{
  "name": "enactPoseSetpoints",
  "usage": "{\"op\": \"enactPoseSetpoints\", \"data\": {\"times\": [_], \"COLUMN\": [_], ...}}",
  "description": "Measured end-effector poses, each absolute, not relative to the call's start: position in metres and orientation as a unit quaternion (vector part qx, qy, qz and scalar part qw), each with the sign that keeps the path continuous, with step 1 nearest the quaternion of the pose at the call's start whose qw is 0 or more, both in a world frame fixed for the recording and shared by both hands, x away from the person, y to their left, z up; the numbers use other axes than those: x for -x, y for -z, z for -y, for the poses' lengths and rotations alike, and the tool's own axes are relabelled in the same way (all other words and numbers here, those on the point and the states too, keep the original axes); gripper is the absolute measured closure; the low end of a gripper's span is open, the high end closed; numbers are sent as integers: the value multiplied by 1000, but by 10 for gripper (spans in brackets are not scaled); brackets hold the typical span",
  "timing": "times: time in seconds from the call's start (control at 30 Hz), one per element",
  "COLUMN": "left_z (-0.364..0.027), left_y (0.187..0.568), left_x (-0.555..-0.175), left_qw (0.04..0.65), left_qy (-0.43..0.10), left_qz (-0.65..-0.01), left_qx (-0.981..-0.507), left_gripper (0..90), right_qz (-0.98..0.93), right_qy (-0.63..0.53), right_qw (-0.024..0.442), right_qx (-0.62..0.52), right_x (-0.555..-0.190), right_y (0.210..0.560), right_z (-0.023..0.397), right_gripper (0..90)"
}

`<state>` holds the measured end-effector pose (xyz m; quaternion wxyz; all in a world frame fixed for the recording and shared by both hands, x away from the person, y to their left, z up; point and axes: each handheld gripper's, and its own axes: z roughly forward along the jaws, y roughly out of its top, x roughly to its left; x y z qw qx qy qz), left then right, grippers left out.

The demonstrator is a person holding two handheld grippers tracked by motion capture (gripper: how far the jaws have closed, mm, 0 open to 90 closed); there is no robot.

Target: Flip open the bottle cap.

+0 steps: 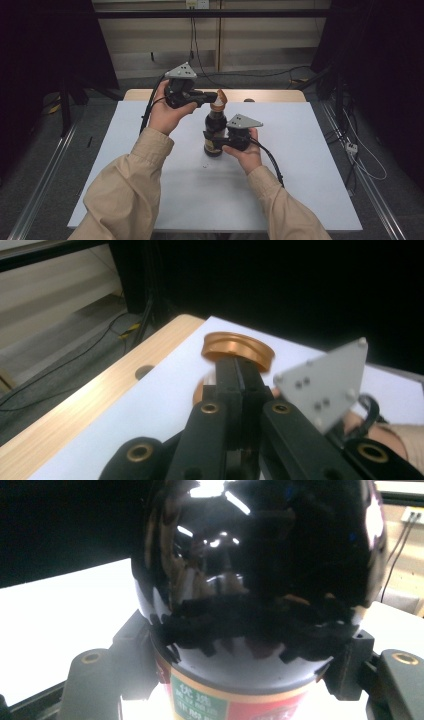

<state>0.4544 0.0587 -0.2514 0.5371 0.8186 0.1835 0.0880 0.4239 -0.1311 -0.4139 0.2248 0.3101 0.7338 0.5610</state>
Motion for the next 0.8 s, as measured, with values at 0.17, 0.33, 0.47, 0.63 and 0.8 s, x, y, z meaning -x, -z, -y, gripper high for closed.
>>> {"op": "enactPoseSetpoints", "data": {"times": [0.17, 0.33, 0.47, 0.63, 0.8], "left_z": [-49, -52, -55, -58, -63], "left_y": [246, 244, 244, 242, 242], "left_x": [-452, -453, -452, -449, -446], "left_qw": [533, 531, 531, 529, 535], "left_qy": [-92, -94, -95, -98, -97], "left_qz": [-171, -174, -173, -170, -172], "left_qx": [-823, -824, -824, -826, -822], "left_gripper": [900, 900, 900, 900, 887], "right_qz": [-736, -738, -732, -734, -733], "right_qy": [-559, -559, -564, -560, -561], "right_qw": [235, 230, 227, 229, 224], "right_qx": [-300, -301, -307, -308, -311], "right_x": [-422, -423, -424, -423, -424], "right_y": [414, 414, 416, 415, 416], "right_z": [124, 128, 128, 128, 128], "right_gripper": [306, 304, 302, 301, 296]}}
